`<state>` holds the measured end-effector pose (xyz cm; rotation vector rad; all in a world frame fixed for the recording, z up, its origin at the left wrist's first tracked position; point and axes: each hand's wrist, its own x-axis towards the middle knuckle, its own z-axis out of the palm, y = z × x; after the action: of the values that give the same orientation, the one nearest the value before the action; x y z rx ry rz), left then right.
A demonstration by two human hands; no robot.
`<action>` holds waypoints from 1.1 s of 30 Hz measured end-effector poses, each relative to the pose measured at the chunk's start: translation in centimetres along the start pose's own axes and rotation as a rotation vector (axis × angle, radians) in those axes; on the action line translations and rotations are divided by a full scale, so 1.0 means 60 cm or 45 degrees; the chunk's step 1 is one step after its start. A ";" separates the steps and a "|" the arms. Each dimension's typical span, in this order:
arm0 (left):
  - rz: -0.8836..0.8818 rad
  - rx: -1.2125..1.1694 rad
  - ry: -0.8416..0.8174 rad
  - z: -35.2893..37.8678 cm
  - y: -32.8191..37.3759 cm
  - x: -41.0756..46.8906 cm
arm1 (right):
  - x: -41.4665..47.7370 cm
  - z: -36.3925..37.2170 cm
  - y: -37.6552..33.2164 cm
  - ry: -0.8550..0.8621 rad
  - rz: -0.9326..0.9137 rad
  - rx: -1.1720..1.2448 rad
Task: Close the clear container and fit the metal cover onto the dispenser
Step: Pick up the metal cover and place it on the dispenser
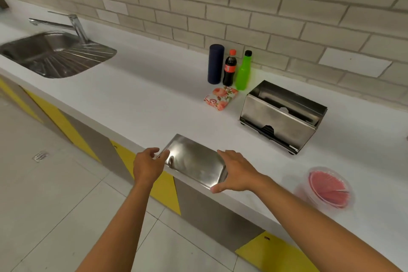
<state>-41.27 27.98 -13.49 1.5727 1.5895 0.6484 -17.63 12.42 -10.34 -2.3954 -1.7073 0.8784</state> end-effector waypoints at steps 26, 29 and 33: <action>-0.434 -0.898 -0.536 -0.008 0.072 0.040 | -0.012 0.002 0.002 0.034 0.060 0.012; -0.352 -0.950 -0.570 -0.020 0.118 0.040 | -0.030 -0.026 0.011 0.120 0.092 0.180; -0.290 -1.006 -0.619 -0.022 0.193 0.037 | -0.072 -0.089 0.030 0.307 0.056 0.256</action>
<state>-35.52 31.56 -3.77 0.8519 0.9461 0.6027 -14.46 9.32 -4.80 -2.3051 -1.4143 0.6946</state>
